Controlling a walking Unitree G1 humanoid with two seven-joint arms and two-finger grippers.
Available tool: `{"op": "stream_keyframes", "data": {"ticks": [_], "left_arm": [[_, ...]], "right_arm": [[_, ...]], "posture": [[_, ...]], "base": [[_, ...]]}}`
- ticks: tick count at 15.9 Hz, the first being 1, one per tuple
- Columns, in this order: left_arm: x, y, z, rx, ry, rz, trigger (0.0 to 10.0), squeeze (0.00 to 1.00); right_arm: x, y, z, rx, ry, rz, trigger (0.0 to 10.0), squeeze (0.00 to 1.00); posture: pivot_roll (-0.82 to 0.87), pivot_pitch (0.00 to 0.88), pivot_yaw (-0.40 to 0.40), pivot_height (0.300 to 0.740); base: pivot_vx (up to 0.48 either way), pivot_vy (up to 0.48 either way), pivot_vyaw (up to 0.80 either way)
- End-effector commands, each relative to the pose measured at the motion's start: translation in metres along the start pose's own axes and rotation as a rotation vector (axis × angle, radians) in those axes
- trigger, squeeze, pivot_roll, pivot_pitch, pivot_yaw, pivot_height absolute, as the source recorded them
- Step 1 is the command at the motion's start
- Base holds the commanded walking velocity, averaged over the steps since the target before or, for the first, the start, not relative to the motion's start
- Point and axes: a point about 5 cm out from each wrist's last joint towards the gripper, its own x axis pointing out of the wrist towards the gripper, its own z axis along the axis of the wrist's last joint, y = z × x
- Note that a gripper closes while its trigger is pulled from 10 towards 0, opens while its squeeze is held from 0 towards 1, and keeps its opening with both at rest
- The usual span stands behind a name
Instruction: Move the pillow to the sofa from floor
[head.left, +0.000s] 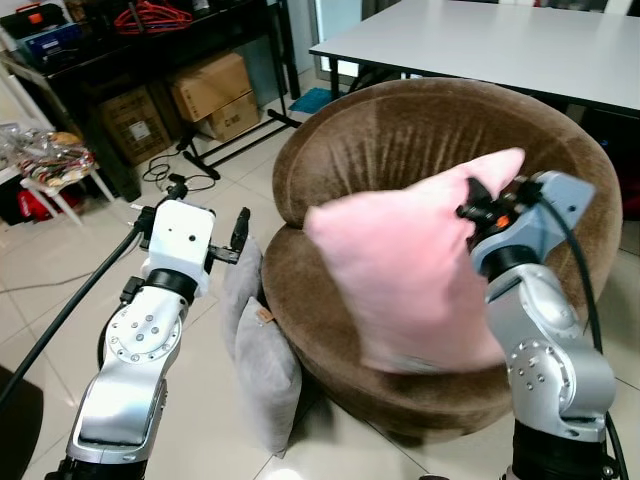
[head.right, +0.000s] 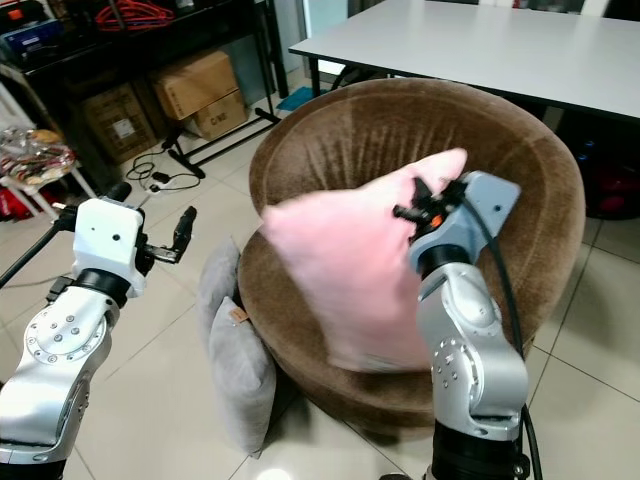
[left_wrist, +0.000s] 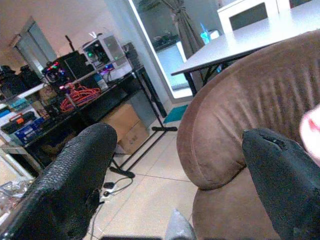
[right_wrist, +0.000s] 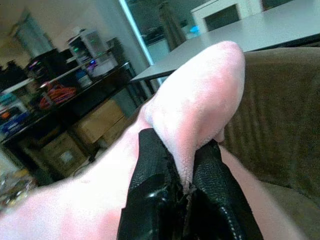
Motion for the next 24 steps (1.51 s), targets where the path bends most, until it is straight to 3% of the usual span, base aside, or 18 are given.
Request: {"op": "stream_keyframes", "data": {"ticks": [1,4,7,12,18,24], "left_arm": [[-0.002,0.007,-0.003,0.014,0.005,0.023,10.0,0.0],[-0.003,0.009,-0.004,0.015,0.002,0.027,10.0,0.0],[-0.008,0.006,-0.007,0.023,0.007,0.031,10.0,0.0],[-0.015,0.002,-0.01,0.0,0.021,0.043,10.0,0.0],[-0.012,0.002,-0.01,-0.012,0.018,0.032,10.0,0.0],[-0.011,0.003,-0.01,-0.012,0.014,0.013,10.0,0.0]], "right_arm": [[0.0,0.011,0.005,-0.017,-0.035,0.066,10.0,0.0],[0.001,0.022,-0.001,-0.168,-0.028,0.122,10.0,0.0],[0.002,0.019,-0.004,-0.2,-0.01,0.131,10.0,0.0],[0.004,0.016,-0.009,-0.205,0.019,0.154,10.0,0.0],[0.004,0.015,-0.011,-0.169,0.029,0.144,10.0,0.0],[0.004,0.013,-0.01,-0.169,0.012,0.117,10.0,0.0]], "posture": [[-0.11,0.0,0.101,0.74],[-0.1,0.0,0.083,0.74],[-0.09,0.0,0.043,0.74],[-0.08,0.0,0.009,0.74],[-0.09,0.0,0.024,0.74],[-0.09,0.0,0.037,0.74]], "base": [[0.0,0.0,0.0],[0.0,0.0,0.0],[0.0,0.0,0.0],[0.0,0.0,0.0],[0.0,0.0,-0.53],[0.082,0.0,0.0]]}}
